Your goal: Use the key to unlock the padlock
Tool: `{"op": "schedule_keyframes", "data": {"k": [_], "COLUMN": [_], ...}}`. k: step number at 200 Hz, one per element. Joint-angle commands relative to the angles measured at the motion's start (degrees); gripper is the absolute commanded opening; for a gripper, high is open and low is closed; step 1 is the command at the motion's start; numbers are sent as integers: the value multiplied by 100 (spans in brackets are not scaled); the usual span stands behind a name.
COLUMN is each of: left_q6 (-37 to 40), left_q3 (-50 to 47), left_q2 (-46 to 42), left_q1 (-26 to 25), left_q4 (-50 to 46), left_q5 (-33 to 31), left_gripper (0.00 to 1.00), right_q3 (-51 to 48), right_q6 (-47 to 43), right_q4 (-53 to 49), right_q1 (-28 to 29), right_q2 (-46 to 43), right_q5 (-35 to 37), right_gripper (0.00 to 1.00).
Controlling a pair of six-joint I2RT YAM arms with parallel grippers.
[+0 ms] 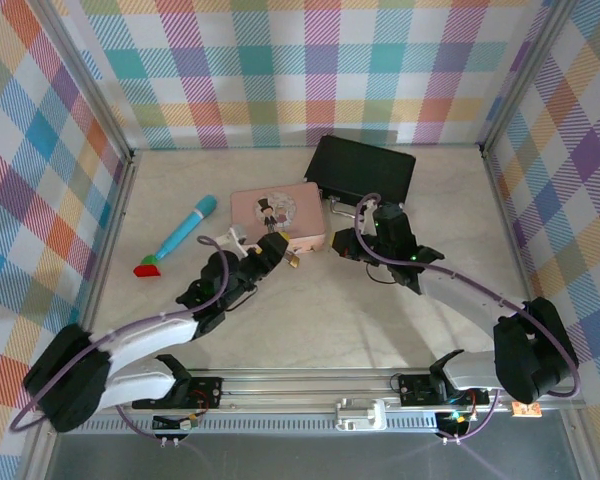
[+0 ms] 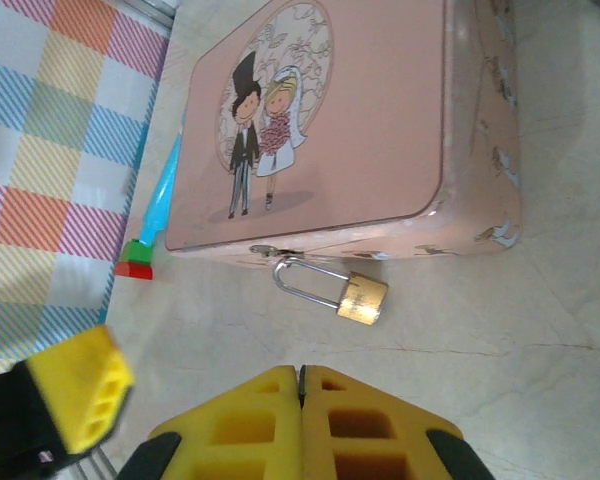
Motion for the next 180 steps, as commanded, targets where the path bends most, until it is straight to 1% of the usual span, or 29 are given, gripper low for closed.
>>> {"op": "schedule_keyframes", "data": {"k": [1, 15, 28, 46, 59, 74, 99, 116, 136, 153, 180], "left_q6": [395, 463, 532, 475, 373, 353, 267, 82, -169, -318, -373], "left_q3": [179, 330, 510, 620, 680, 810, 1015, 1056, 1056, 1006, 1092], "left_q2": [-452, -415, -175, 254, 555, 873, 1283, 1552, 1872, 2056, 2183], "left_q1": [-20, -19, -13, -18, -24, -69, -171, -207, -227, -230, -233], "left_q4": [-1656, -1691, -1521, -796, -227, 312, 818, 1149, 1584, 2043, 2143], "left_q5": [-417, -216, 85, 434, 531, 541, 457, 399, 376, 276, 240], "left_gripper": [74, 74, 74, 70, 68, 67, 67, 64, 55, 48, 45], "right_q3": [59, 80, 69, -39, -119, -125, -150, -175, -247, -265, -410], "right_q6": [249, 412, 633, 1137, 1534, 1864, 2304, 2506, 2751, 2836, 2968], "right_q4": [349, 568, 829, 1289, 1660, 1805, 2060, 2249, 2561, 2612, 2924], "right_q1": [111, 155, 208, 252, 307, 365, 420, 463, 498, 516, 517], "right_q2": [-89, -51, -34, -34, -26, 1, 91, 181, 291, 365, 417], "right_q5": [105, 71, 85, 250, 382, 534, 632, 653, 668, 692, 764], "right_gripper": [0, 0, 0, 0, 0, 0, 0, 0, 0, 0, 0]}}
